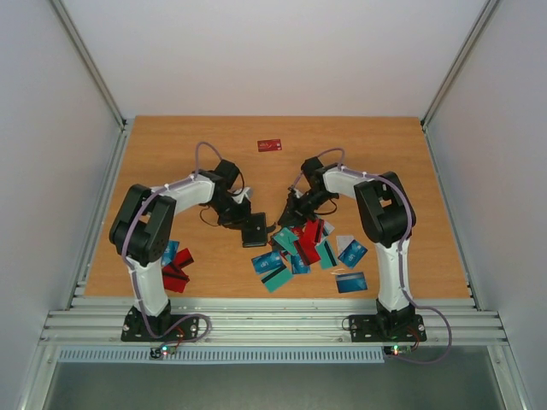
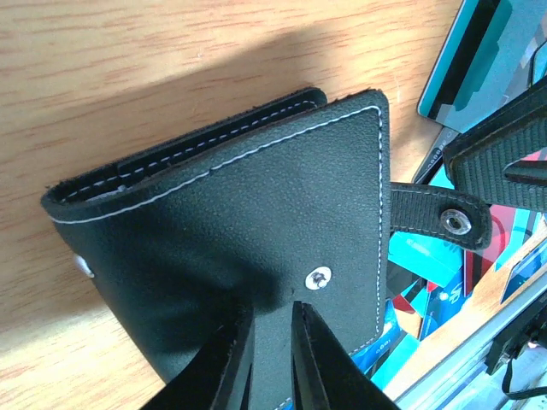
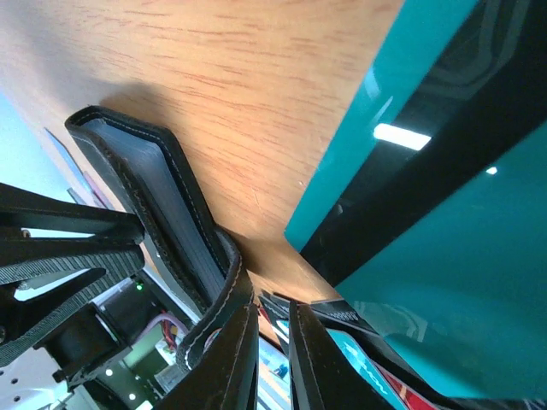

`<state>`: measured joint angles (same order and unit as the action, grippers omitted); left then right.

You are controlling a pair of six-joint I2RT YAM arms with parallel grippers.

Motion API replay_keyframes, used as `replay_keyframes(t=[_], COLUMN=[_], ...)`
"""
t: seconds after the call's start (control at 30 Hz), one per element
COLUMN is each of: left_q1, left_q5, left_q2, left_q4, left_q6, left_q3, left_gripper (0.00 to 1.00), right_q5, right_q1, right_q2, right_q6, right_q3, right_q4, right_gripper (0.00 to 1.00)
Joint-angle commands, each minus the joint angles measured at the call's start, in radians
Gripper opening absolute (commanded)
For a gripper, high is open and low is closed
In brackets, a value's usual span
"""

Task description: Put the credit cards into the card holder

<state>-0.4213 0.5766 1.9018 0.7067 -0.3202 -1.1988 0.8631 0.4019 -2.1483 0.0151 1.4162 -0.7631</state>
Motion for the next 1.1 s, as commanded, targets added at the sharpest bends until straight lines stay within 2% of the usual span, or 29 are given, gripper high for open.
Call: replay_keyframes(t=[0.0,0.37,1.07], left_q1=[-0.006,-0.017,-0.017], left_q5=[-0.012,-0.095,-0.082], left_q2=[0.043,0.064,0.064], left_q4=[0.023,0.08,0.068], left_q6=[0.038,0.061,0.037], left_q3=[-0.018,-0.034,-0.033], left_gripper=[0.15,0.19,0.19], right_q5=[0.053,0.095,0.126], right_q1=[0.001,0.052,0.105], right_q2=[-0.024,-0.039,-0.059], right_q6=[-0.014,-0.014,-0.102], right_q3=[0.018,0.049,0.075], right_q4=[0.038,0.045,0.105], right_gripper=[0.13,0.13,0.13])
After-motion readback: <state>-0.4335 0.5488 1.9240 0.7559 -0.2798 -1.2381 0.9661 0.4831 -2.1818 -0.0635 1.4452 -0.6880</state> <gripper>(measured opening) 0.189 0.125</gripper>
